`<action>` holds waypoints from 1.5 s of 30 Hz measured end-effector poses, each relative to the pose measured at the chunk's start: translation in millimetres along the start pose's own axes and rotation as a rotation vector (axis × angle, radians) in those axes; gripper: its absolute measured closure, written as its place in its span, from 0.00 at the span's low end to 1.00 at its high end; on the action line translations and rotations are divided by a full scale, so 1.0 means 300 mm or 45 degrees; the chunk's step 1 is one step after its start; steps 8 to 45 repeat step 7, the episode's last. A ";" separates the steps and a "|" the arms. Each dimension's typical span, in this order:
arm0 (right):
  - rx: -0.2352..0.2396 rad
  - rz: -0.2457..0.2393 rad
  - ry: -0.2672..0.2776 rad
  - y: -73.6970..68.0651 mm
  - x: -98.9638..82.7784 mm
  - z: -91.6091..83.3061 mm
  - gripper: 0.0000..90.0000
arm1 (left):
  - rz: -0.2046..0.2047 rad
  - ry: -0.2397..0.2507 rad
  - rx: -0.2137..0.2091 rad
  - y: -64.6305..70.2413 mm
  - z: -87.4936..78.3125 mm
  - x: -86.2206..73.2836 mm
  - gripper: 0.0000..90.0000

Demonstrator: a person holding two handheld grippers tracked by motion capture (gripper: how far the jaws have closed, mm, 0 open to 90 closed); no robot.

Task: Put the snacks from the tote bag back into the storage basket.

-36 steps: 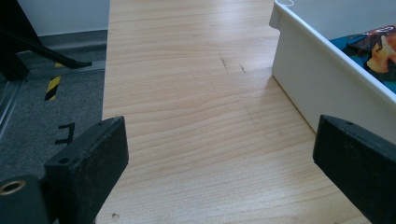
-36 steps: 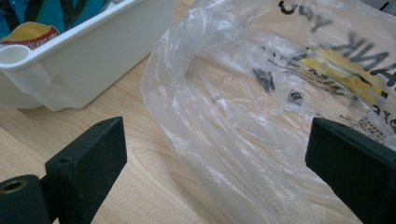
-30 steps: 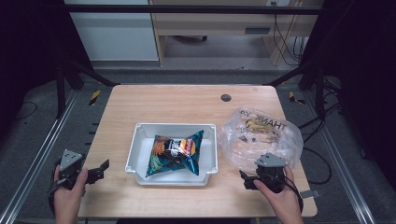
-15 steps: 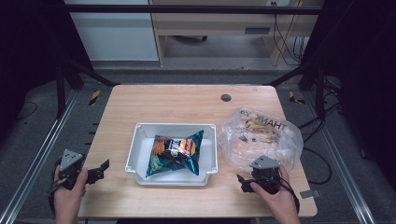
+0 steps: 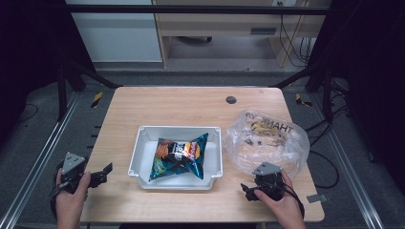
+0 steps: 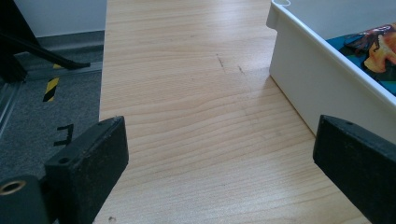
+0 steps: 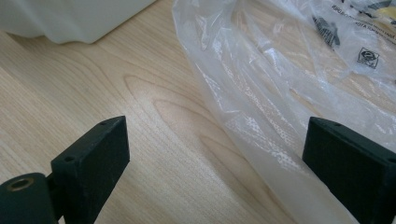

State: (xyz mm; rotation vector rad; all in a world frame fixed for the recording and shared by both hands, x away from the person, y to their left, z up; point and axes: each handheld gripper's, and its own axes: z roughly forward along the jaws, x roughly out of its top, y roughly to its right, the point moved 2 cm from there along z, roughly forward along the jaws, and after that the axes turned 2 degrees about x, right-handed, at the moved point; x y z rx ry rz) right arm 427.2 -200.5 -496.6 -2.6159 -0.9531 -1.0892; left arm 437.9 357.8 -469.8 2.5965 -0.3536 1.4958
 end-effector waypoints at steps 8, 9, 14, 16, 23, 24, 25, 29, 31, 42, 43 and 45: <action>-0.012 -0.025 -0.007 -0.009 0.001 -0.001 0.09 | 0.001 -0.002 -0.004 0.003 0.001 0.001 0.03; -0.012 -0.025 -0.007 -0.009 0.001 -0.001 0.09 | 0.001 -0.002 -0.004 0.003 0.001 0.001 0.03; -0.012 -0.025 -0.007 -0.009 0.001 -0.001 0.09 | 0.001 -0.002 -0.004 0.003 0.001 0.001 0.03; -0.012 -0.025 -0.007 -0.009 0.001 -0.001 0.09 | 0.001 -0.002 -0.004 0.003 0.001 0.001 0.03; -0.012 -0.025 -0.007 -0.009 0.001 -0.001 0.09 | 0.001 -0.002 -0.004 0.003 0.001 0.001 0.03; -0.012 -0.025 -0.007 -0.009 0.001 -0.001 0.09 | 0.001 -0.002 -0.004 0.003 0.001 0.001 0.03; -0.012 -0.025 -0.007 -0.009 0.001 -0.001 0.09 | 0.001 -0.002 -0.004 0.003 0.001 0.001 0.03; -0.012 -0.025 -0.007 -0.009 0.001 -0.001 0.09 | 0.001 -0.002 -0.004 0.003 0.001 0.001 0.03; -0.012 -0.025 -0.007 -0.009 0.001 -0.001 0.09 | 0.001 -0.002 -0.004 0.003 0.001 0.001 0.03; -0.012 -0.025 -0.007 -0.009 0.001 -0.001 0.09 | 0.001 -0.002 -0.004 0.003 0.001 0.001 0.03; -0.012 -0.025 -0.007 -0.009 0.001 -0.001 0.09 | 0.001 -0.002 -0.004 0.003 0.001 0.001 0.03; -0.012 -0.025 -0.007 -0.009 0.001 -0.001 0.09 | 0.001 -0.002 -0.004 0.003 0.001 0.001 0.03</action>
